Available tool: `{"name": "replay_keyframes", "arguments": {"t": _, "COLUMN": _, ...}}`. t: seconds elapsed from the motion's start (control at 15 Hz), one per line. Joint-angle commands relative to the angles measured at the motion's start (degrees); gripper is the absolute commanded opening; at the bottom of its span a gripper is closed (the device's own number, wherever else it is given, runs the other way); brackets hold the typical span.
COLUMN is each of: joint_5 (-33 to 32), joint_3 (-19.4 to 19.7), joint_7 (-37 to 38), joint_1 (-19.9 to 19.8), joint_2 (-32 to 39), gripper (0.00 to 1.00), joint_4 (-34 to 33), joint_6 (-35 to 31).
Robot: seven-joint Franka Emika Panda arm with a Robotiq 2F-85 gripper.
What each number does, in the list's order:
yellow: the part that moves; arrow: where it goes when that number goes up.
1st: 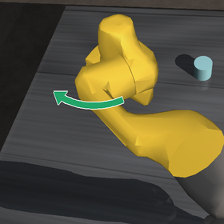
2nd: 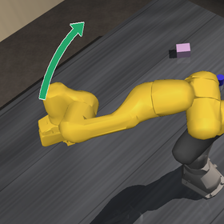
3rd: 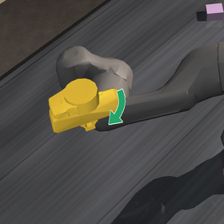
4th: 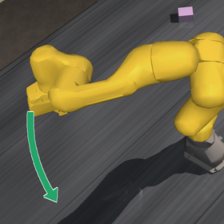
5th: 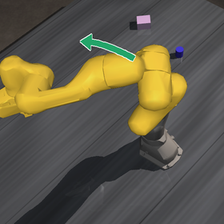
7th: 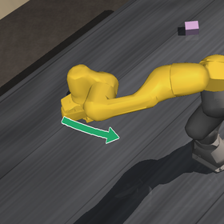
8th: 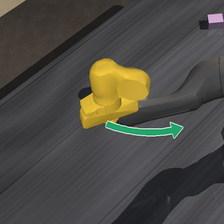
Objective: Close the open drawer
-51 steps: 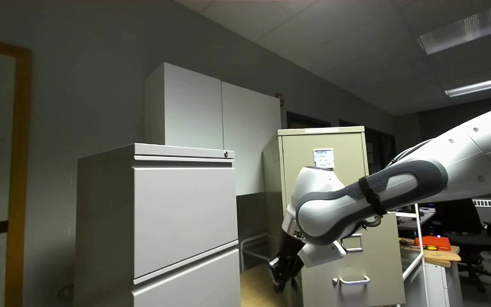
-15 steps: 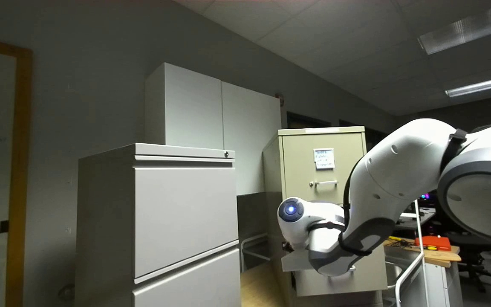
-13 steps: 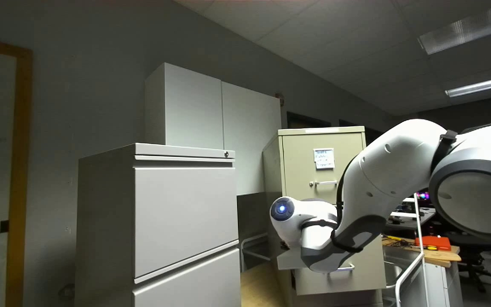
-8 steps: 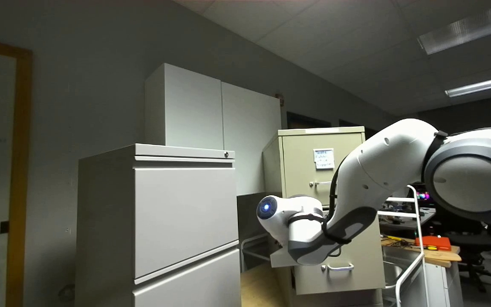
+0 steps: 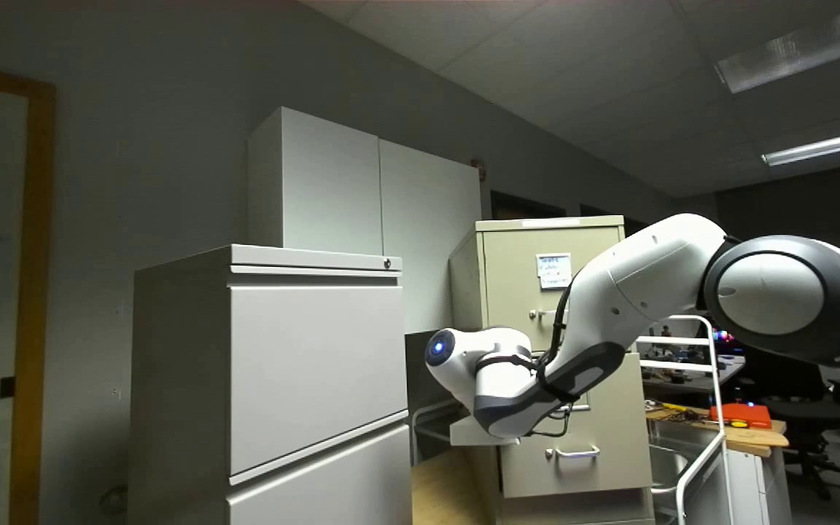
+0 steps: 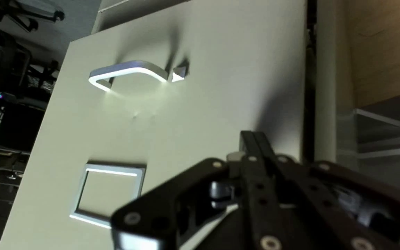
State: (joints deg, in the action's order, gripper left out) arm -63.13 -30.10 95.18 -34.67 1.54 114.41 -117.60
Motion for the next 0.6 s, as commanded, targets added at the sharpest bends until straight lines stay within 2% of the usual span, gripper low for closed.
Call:
{"name": "replay_keyframes", "arguments": {"t": 0.0, "joint_5": -9.93, "joint_3": 15.31, "joint_7": 1.29, "joint_1": 11.03, "joint_2": 5.59, "gripper": 0.00, "joint_4": -9.15, "joint_6": -5.36}}
{"name": "replay_keyframes", "arguments": {"t": 0.07, "joint_5": -10.83, "joint_3": 19.35, "joint_7": 1.84, "joint_1": 14.64, "joint_2": 5.99, "gripper": 0.00, "joint_4": -9.61, "joint_6": -6.15}}
{"name": "replay_keyframes", "arguments": {"t": 0.2, "joint_5": -11.92, "joint_3": 24.52, "joint_7": 2.96, "joint_1": 18.97, "joint_2": 6.63, "gripper": 0.00, "joint_4": -10.37, "joint_6": -7.47}}
{"name": "replay_keyframes", "arguments": {"t": 0.33, "joint_5": -12.27, "joint_3": 28.11, "joint_7": 4.23, "joint_1": 21.91, "joint_2": 6.93, "gripper": 0.00, "joint_4": -10.66, "joint_6": -8.89}}
{"name": "replay_keyframes", "arguments": {"t": 0.53, "joint_5": -12.42, "joint_3": 31.39, "joint_7": 6.08, "joint_1": 24.32, "joint_2": 7.09, "gripper": 0.00, "joint_4": -10.66, "joint_6": -11.19}}
